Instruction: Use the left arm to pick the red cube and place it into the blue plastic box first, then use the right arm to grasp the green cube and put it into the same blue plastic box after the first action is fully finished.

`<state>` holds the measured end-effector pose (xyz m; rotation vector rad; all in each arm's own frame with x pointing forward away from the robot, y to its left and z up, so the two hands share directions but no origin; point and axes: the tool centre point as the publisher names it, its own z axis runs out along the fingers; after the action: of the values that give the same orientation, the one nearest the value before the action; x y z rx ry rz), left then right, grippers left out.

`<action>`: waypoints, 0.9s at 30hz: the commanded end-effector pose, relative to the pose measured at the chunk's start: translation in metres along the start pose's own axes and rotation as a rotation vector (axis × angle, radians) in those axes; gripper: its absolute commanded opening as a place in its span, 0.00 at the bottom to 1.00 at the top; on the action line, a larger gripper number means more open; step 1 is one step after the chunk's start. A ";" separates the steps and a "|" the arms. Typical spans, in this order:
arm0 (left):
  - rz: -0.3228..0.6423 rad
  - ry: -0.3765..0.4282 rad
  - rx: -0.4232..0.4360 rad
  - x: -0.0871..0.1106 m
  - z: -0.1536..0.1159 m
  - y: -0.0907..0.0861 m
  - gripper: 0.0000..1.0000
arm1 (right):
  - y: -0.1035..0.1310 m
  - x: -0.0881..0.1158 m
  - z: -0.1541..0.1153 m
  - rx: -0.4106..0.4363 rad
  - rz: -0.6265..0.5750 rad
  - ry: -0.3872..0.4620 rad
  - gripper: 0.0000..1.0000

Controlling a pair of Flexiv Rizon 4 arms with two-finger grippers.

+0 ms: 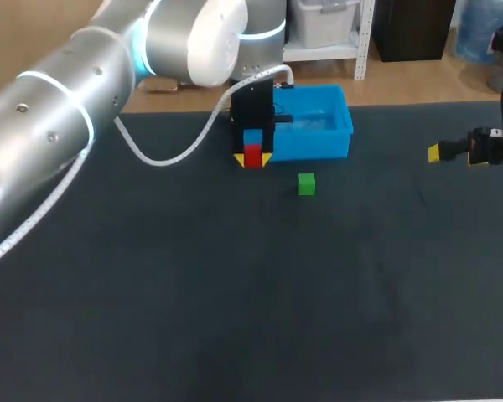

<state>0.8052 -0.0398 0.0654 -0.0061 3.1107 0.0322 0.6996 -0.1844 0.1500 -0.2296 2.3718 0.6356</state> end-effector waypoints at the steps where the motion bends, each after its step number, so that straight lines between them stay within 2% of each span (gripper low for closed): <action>1: 0.004 -0.036 0.011 0.007 -0.006 0.005 0.00 | 0.000 0.000 0.000 0.000 0.000 0.001 1.00; 15: 0.022 -0.103 0.027 -0.004 -0.033 0.014 0.00 | 0.000 0.000 0.000 0.000 0.000 0.001 1.00; 27: 0.062 -0.173 0.055 -0.015 -0.065 0.010 0.00 | 0.000 0.000 0.000 0.000 0.000 0.001 1.00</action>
<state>0.8234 -0.0341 0.1270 0.0862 2.9555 -0.0383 0.6996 -0.1844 0.1500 -0.2295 2.3718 0.6357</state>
